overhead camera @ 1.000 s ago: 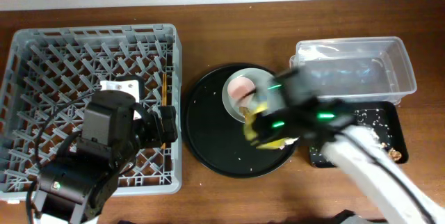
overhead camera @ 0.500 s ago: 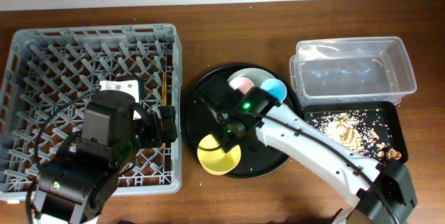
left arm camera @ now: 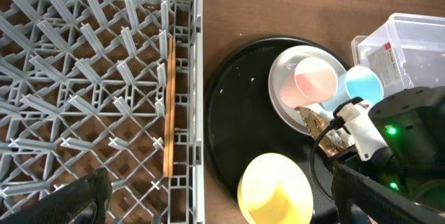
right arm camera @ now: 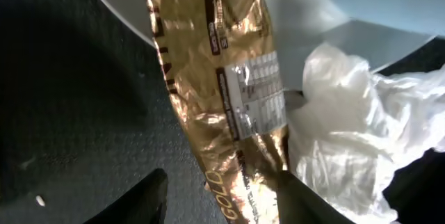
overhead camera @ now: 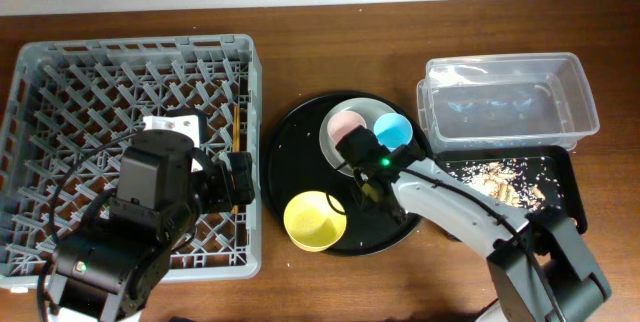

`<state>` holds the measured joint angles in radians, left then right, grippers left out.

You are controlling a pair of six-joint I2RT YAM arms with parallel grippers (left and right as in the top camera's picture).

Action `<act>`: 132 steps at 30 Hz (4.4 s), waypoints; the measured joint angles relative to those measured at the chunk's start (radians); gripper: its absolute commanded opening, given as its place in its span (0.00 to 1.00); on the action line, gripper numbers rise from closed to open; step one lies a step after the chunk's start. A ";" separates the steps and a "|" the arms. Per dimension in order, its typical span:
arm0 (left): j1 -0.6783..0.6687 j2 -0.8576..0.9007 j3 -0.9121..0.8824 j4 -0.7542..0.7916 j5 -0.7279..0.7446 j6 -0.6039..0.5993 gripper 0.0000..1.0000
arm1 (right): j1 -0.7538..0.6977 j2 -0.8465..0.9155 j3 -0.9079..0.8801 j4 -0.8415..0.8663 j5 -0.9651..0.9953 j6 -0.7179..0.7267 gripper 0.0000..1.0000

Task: Sort waste into correct bins and load items into the dishwasher rack
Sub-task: 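Pick the gold wrapper with the right gripper and drop it in the clear bin, then pick the white tissue with the right gripper and drop it in the clear bin, then grasp the blue cup with the right gripper and pass it to the left gripper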

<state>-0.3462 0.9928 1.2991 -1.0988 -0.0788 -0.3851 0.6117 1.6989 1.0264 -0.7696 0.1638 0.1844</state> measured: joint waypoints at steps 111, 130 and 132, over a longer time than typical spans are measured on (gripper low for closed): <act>0.000 -0.001 0.001 0.000 0.000 0.000 0.99 | -0.183 0.148 0.391 -0.232 -0.116 -0.263 0.04; 0.000 0.025 0.000 0.330 0.835 0.274 0.99 | -0.455 -0.247 0.805 -0.698 -1.369 -0.686 0.04; 0.000 0.074 0.000 0.425 1.069 0.314 0.99 | -0.455 -0.246 0.804 -0.722 -1.464 -0.699 0.04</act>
<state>-0.3462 1.0668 1.2987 -0.6735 0.9901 -0.0708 0.1566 1.4525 1.8305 -1.4918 -1.3003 -0.5144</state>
